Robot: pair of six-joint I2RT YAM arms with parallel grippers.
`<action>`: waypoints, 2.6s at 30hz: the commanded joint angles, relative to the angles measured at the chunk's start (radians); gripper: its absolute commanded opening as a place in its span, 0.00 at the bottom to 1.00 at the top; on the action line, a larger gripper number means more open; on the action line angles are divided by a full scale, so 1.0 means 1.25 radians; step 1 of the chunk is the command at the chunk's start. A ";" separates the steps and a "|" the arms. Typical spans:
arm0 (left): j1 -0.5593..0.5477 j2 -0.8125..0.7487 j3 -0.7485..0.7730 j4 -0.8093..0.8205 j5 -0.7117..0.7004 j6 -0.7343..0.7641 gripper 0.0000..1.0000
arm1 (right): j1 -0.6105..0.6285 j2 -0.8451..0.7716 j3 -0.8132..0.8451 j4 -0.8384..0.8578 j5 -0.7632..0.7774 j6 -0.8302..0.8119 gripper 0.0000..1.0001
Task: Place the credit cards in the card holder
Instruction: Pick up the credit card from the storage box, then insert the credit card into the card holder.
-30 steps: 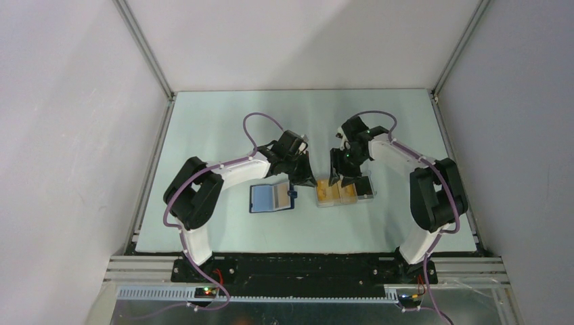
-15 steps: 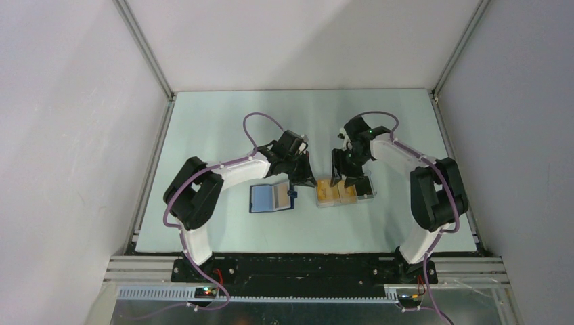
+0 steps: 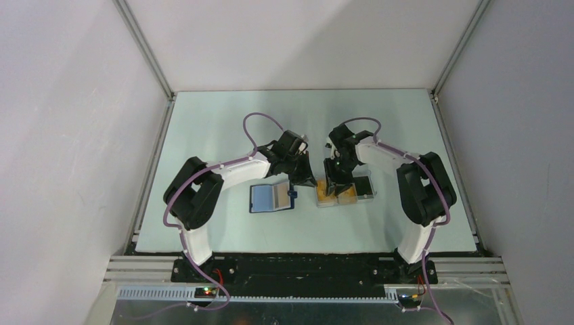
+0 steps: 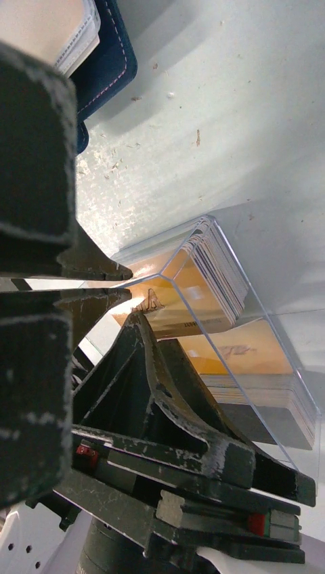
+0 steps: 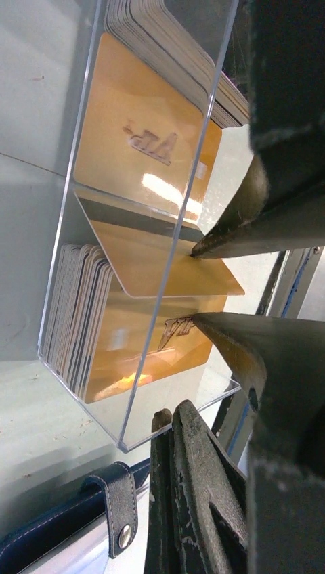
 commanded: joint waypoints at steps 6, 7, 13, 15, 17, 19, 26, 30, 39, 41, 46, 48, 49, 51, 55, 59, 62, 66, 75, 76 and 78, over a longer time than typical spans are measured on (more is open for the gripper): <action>-0.023 0.035 -0.010 -0.012 -0.027 0.013 0.00 | -0.026 -0.010 0.009 -0.021 0.046 -0.007 0.24; -0.022 0.034 -0.010 -0.011 -0.027 0.013 0.00 | -0.028 -0.011 0.009 -0.022 0.047 -0.009 0.23; -0.022 0.033 -0.009 -0.011 -0.027 0.013 0.00 | -0.046 -0.017 0.009 -0.036 0.050 -0.015 0.20; -0.022 0.033 -0.009 -0.012 -0.027 0.013 0.00 | -0.052 -0.022 0.008 -0.039 0.049 -0.017 0.20; -0.022 0.034 -0.009 -0.011 -0.026 0.013 0.00 | -0.058 -0.028 0.008 -0.042 0.052 -0.019 0.20; -0.022 0.035 -0.007 -0.012 -0.026 0.013 0.00 | -0.062 -0.027 0.008 -0.044 0.054 -0.019 0.19; -0.022 0.031 -0.006 -0.011 -0.027 0.013 0.00 | -0.063 -0.007 0.002 -0.030 0.017 -0.024 0.10; -0.023 0.018 -0.003 -0.012 -0.028 0.014 0.00 | -0.066 -0.025 0.002 -0.024 -0.013 -0.024 0.00; -0.022 -0.093 0.028 -0.013 -0.073 0.009 0.40 | -0.083 -0.148 0.039 -0.077 0.002 -0.031 0.00; -0.021 -0.126 0.035 -0.012 -0.087 0.007 0.53 | -0.088 -0.169 0.056 -0.093 0.003 -0.035 0.00; 0.003 -0.207 0.016 -0.013 -0.098 0.002 0.65 | -0.090 -0.211 0.098 -0.113 -0.011 -0.041 0.00; 0.026 -0.245 -0.014 -0.013 -0.094 0.000 0.65 | -0.086 -0.220 0.113 -0.107 -0.035 -0.038 0.00; 0.036 -0.271 -0.026 -0.012 -0.089 0.001 0.65 | -0.077 -0.222 0.122 -0.104 -0.042 -0.036 0.00; 0.070 -0.312 -0.073 -0.013 -0.079 0.004 0.65 | -0.058 -0.217 0.144 -0.096 -0.050 -0.029 0.00; 0.167 -0.404 -0.204 -0.013 -0.053 0.017 0.64 | 0.005 -0.175 0.197 -0.072 -0.069 -0.002 0.00; 0.285 -0.500 -0.350 -0.025 -0.028 0.032 0.62 | 0.078 -0.113 0.229 -0.014 -0.123 0.034 0.00; 0.362 -0.550 -0.423 -0.067 -0.050 0.053 0.61 | 0.127 -0.071 0.228 0.056 -0.182 0.068 0.00; 0.384 -0.540 -0.439 -0.133 -0.101 0.078 0.58 | 0.168 -0.007 0.212 0.176 -0.274 0.125 0.00; 0.384 -0.435 -0.413 -0.170 -0.162 0.119 0.50 | 0.212 0.082 0.156 0.331 -0.331 0.200 0.00; 0.384 -0.426 -0.410 -0.170 -0.162 0.126 0.50 | 0.218 0.095 0.152 0.335 -0.329 0.203 0.00; 0.384 -0.400 -0.399 -0.167 -0.164 0.136 0.49 | 0.225 0.110 0.151 0.333 -0.322 0.199 0.00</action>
